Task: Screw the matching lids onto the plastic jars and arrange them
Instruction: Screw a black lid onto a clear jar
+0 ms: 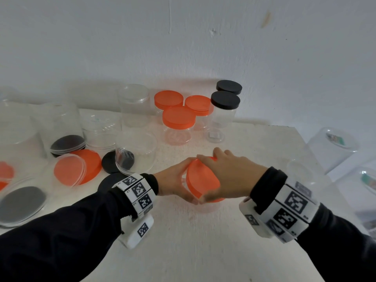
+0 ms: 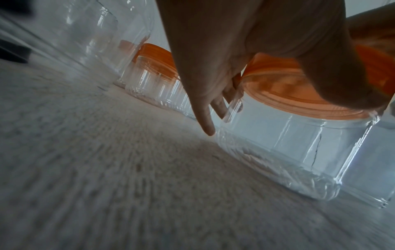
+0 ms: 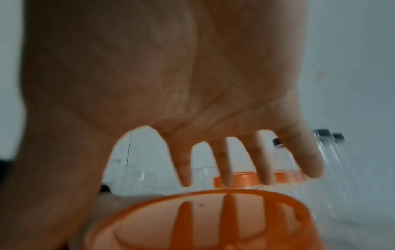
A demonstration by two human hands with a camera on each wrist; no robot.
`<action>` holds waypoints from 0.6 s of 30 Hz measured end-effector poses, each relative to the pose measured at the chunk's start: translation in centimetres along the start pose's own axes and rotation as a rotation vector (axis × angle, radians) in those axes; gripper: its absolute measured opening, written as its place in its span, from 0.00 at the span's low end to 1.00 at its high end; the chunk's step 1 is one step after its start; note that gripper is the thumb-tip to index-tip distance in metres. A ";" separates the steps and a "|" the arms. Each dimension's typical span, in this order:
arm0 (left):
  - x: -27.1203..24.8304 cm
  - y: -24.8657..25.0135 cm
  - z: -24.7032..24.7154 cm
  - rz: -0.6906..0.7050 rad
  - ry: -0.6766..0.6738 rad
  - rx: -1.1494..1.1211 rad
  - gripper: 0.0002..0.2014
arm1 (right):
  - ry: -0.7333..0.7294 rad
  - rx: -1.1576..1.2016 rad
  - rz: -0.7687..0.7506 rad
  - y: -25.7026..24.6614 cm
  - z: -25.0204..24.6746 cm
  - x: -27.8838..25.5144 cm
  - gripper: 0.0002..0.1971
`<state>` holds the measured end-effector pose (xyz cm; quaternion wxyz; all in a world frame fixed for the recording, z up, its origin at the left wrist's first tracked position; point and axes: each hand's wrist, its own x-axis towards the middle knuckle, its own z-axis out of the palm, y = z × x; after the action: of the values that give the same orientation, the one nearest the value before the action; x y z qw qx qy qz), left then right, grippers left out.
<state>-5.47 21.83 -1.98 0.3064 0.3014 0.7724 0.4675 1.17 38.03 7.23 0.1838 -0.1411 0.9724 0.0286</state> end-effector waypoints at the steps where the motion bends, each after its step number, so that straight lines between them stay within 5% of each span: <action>1: 0.0 0.0 0.0 0.005 -0.003 0.000 0.49 | -0.038 0.037 -0.058 0.1 -0.2 -0.1 0.50; 5: -0.1 0.1 -0.1 0.015 -0.026 -0.012 0.53 | -0.106 0.088 -0.193 0.3 -0.7 -0.1 0.46; 12: -0.1 0.2 -0.1 -0.006 -0.004 0.040 0.47 | 0.071 -0.056 0.056 -0.3 0.1 0.5 0.50; 18: -0.1 0.3 -0.1 -0.005 -0.015 0.023 0.50 | -0.133 0.133 -0.149 0.4 -1.1 0.1 0.47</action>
<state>-5.43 21.81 -1.66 0.3102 0.3063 0.7761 0.4556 0.60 38.28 8.24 0.2584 -0.1980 0.9447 -0.0405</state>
